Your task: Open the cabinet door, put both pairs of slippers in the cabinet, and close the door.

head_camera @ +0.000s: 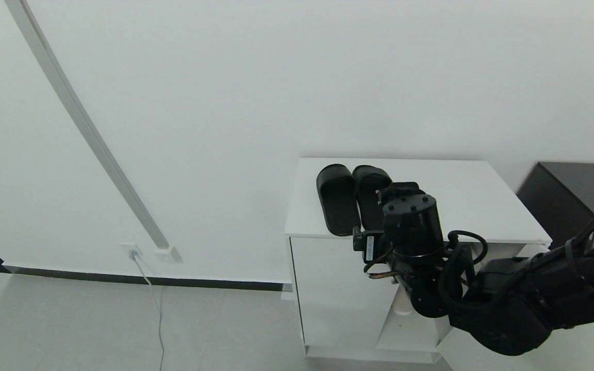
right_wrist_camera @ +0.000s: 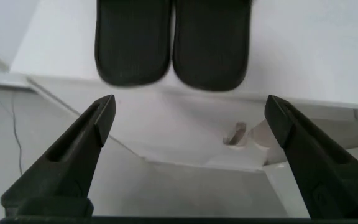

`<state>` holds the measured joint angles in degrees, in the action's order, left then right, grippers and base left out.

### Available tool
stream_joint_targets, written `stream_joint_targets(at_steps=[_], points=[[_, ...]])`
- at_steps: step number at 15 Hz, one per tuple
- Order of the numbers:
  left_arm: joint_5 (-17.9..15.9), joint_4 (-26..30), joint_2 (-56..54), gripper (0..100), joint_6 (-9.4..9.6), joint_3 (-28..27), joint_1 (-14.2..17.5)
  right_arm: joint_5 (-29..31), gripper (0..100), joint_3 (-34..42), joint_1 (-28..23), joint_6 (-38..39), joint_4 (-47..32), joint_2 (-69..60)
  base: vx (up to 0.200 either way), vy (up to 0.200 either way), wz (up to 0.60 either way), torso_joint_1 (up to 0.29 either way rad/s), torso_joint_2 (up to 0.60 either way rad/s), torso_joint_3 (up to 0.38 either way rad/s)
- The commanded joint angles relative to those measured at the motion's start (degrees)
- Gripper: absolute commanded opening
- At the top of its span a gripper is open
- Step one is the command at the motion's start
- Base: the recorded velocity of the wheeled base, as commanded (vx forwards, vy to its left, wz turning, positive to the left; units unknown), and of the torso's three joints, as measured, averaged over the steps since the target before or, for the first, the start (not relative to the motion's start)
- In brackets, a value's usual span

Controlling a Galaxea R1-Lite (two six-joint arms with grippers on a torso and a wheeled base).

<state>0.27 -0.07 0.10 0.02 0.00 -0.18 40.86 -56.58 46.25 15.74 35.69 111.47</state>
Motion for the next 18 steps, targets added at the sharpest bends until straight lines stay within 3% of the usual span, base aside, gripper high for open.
stream_joint_targets(at_steps=[1,4,12,18], points=[[0.08,-0.01,0.08,0,0.06,0.0,0.01,0.09,100,-0.11,0.07,0.08,0.08,-0.55,0.2,0.0,0.0,-0.012,0.0,0.002],[0.26,-0.01,0.08,0,-0.11,0.0,0.01,-0.08,100,0.41,0.24,0.08,1.4,1.73,0.2,0.0,0.0,0.006,0.0,0.002],[0.35,-0.01,0.08,0,-0.9,0.0,0.01,-2.89,100,2.26,-1.25,-6.25,18.89,10.52,0.0,0.0,0.0,0.0,0.0,0.0],[0.35,-0.01,0.08,0,-0.73,0.0,0.01,-7.64,100,-6.44,-6.35,-8.0,19.33,16.32,0.0,0.0,0.0,0.0,0.0,0.0]])
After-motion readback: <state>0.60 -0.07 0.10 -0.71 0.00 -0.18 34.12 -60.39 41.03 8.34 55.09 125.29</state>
